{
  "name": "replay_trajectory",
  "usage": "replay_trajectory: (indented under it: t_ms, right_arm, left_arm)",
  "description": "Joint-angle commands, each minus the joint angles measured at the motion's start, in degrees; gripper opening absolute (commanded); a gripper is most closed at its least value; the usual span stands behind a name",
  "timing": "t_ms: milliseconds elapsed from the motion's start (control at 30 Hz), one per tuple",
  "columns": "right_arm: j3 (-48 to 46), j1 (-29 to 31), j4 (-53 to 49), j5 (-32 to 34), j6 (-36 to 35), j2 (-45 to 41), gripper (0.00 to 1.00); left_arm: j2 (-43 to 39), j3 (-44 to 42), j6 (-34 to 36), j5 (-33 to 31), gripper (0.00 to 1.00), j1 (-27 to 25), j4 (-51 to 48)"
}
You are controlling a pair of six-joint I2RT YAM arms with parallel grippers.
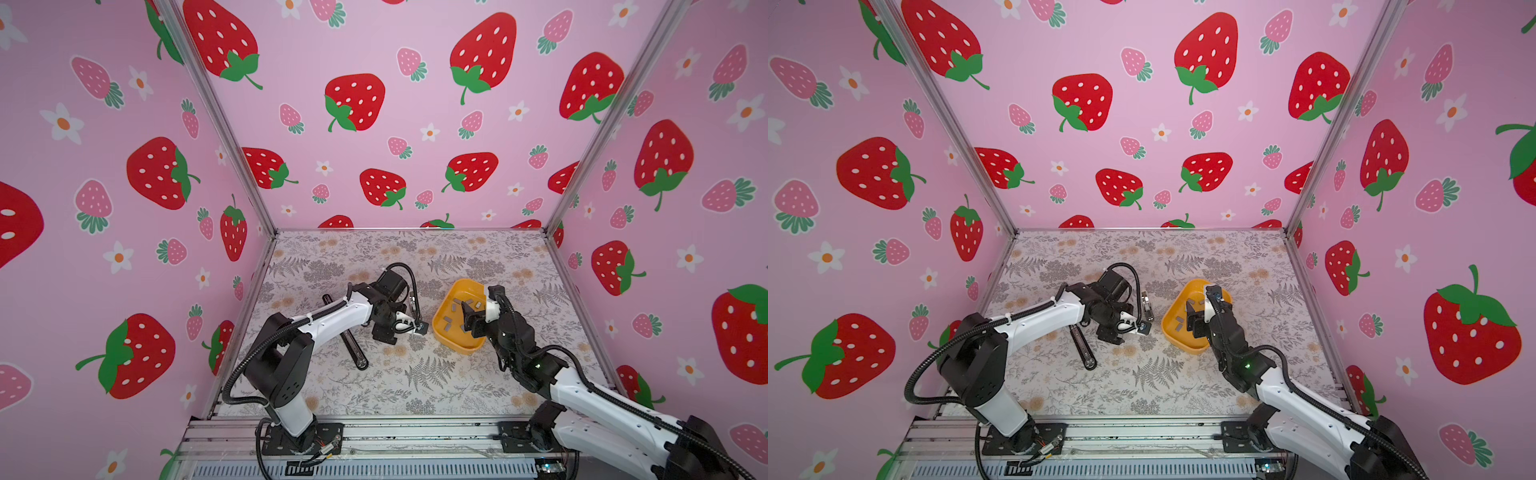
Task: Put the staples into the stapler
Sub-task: 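Lower the left gripper onto the opened cream stapler and grasp it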
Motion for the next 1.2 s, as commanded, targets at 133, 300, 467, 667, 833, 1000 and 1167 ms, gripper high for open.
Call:
replay_trajectory:
  t_ms: [133,300,467,667,833,1000,1167]
  right_arm:
    - [0.9,-0.4,1.4,-0.7,-0.2,0.1,0.81]
    - [1.4,-0.4,1.0,-1.0,-0.2,0.0,0.81]
    - [1.2,-0.3,1.6,-0.2,-1.0,0.1,0.82]
    - [1.6,-0.6,2.4,0.0,-1.4,3.5,0.82]
    - [1.9,-0.7,2.4,-0.3,-1.0,4.1,0.82]
    - [1.6,-0.6,2.3,-0.5,-0.9,3.4,0.82]
    - [1.5,-0.6,2.3,-0.6,-0.9,2.9,0.82]
  left_arm:
    - [6.6,6.8,0.5,-9.5,0.76,0.0,-1.3]
    - [11.7,11.8,3.5,-14.2,0.70,-0.1,-3.6]
    - [12.3,11.5,6.1,-13.0,0.64,0.3,-4.5]
    - [13.2,11.0,7.3,-13.3,0.51,0.4,-4.8]
    - [13.4,11.6,7.4,-11.6,0.49,0.3,-6.1]
    - [13.5,11.5,7.3,-11.3,0.54,0.3,-6.1]
    - [14.3,12.7,6.6,-11.6,0.43,0.3,-6.8]
